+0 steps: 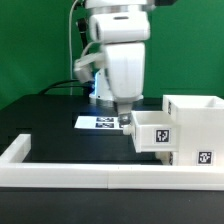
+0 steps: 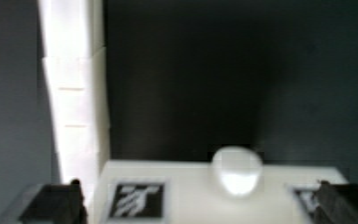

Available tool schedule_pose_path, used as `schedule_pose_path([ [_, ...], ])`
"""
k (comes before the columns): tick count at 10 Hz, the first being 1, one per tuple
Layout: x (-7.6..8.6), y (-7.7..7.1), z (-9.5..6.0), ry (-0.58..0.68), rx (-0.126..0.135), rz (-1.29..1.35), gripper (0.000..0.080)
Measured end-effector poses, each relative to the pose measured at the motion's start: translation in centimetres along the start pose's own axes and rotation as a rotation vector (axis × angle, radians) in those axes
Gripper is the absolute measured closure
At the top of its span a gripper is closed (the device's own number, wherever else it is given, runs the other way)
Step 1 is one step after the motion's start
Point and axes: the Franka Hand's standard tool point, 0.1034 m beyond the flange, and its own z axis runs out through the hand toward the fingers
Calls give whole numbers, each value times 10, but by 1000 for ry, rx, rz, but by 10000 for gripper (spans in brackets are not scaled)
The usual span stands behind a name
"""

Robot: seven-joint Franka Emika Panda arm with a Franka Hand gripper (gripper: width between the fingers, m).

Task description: Assemble drawer

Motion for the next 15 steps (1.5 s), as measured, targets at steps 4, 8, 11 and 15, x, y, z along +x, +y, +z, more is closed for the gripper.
schedule_pose_path([
  [4,-10,-11,16,123,28,27,150],
  [8,19,-15,26,132,44,37,150],
  [11,42,-16,32,133,41,89,150],
  [15,46,-13,30,78,39,107,150],
])
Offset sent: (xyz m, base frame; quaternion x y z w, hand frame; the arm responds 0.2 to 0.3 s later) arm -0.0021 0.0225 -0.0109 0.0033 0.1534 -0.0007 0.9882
